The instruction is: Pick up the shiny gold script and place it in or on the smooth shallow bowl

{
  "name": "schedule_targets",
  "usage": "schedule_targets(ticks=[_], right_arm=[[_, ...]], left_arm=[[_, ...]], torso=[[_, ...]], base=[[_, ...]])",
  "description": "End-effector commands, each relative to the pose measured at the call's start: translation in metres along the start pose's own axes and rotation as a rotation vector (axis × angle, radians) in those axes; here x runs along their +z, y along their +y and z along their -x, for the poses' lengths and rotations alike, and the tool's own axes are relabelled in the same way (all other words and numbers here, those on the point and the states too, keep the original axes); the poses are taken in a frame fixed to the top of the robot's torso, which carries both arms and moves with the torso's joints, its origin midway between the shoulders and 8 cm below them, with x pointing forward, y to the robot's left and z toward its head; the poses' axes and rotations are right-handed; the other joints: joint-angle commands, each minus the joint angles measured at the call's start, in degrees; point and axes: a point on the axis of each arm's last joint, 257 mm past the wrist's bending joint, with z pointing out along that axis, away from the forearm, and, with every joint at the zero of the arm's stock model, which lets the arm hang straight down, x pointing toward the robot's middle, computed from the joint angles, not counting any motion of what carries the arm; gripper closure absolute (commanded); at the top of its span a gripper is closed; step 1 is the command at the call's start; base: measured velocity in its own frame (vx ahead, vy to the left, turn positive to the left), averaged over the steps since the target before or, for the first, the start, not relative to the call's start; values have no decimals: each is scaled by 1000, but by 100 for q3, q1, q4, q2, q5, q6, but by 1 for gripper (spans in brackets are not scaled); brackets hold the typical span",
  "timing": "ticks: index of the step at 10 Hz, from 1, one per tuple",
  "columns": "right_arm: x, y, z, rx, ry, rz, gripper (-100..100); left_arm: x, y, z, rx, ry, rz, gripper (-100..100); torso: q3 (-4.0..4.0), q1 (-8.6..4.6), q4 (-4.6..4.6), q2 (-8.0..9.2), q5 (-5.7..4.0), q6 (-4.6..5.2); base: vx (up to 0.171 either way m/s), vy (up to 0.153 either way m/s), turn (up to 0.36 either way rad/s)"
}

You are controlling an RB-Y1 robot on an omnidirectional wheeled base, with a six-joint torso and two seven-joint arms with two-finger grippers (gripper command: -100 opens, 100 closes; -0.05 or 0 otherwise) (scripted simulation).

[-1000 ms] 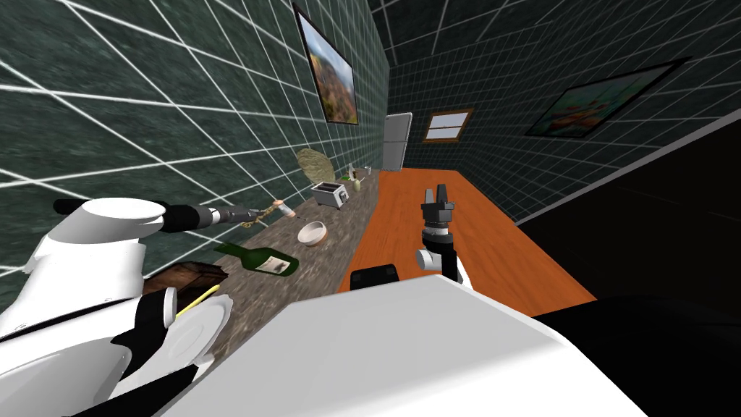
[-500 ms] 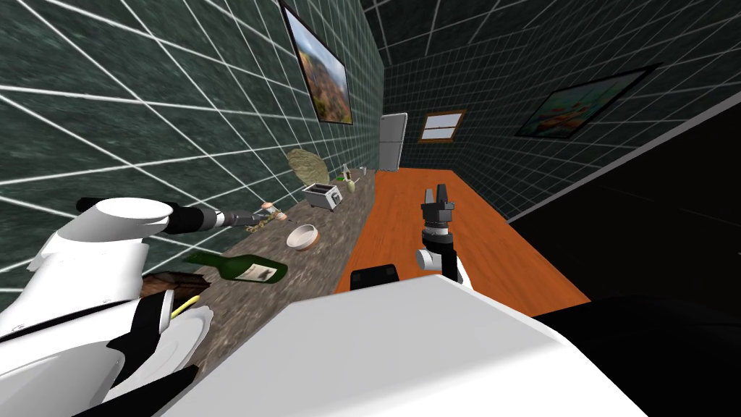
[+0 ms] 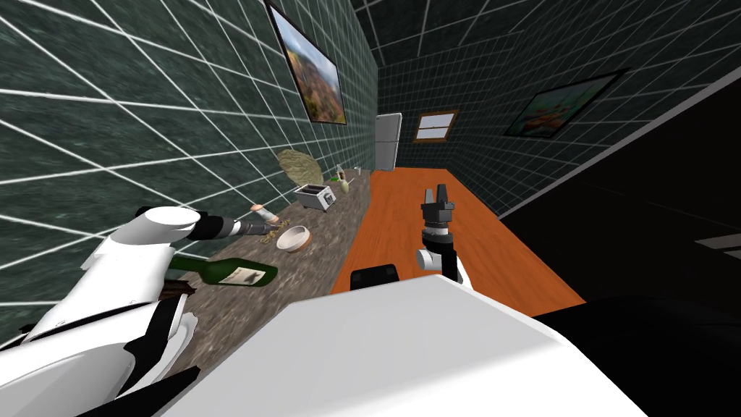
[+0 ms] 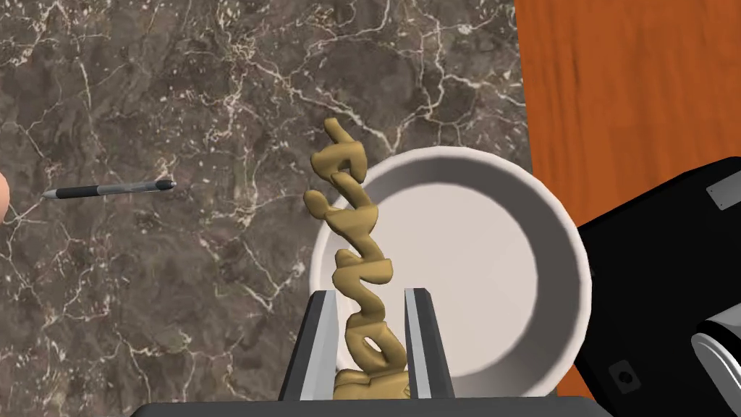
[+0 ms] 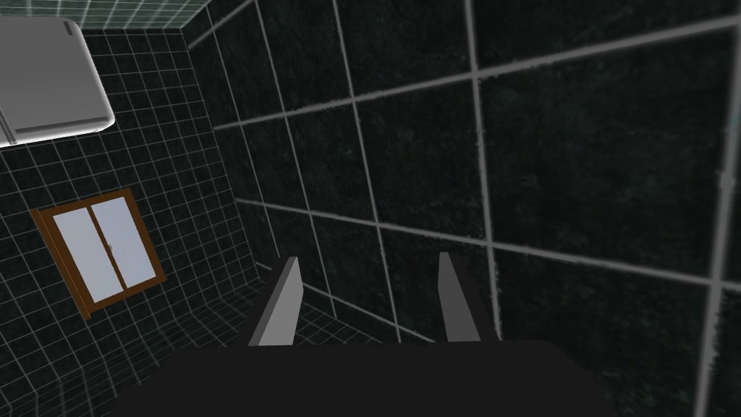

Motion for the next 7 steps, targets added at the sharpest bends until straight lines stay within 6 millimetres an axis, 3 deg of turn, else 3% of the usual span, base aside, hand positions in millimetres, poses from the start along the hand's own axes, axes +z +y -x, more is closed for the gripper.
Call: schedule_targets(ticks=[1, 2, 3, 7], right_arm=[[0, 0, 0, 0, 0, 0, 0], [0, 0, 0, 0, 0, 0, 0], [0, 0, 0, 0, 0, 0, 0], [0, 0, 0, 0, 0, 0, 0]], left_arm=[[10, 12, 12, -14, -40, 43, 100], [6, 7, 10, -9, -23, 25, 100], [8, 8, 12, -10, -28, 32, -100], [8, 8, 12, -10, -27, 31, -100]], torso=[[0, 0, 0, 0, 0, 0], [-2, 12, -1, -3, 3, -1], [-2, 25, 2, -5, 0, -3], [-4, 39, 0, -9, 4, -3]], base=[[-9, -54, -44], [-5, -24, -7], [-1, -6, 2], [0, 0, 0]])
